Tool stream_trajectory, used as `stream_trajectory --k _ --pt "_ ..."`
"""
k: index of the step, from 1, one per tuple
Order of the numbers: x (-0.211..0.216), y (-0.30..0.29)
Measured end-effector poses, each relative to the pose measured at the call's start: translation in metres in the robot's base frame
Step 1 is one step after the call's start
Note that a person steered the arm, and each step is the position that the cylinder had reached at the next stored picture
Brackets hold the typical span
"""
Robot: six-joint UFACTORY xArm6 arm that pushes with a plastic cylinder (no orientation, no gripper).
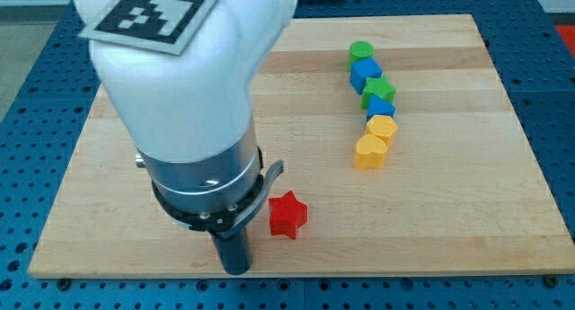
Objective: Slide the red circle to the bottom left of the red star
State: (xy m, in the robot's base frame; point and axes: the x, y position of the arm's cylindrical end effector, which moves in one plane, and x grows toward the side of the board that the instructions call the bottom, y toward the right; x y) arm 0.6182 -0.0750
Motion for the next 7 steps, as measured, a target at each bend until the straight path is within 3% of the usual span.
stream_trajectory --k 2,7 --pt "-0.001 -0.097" --pt "-0.028 -0.035"
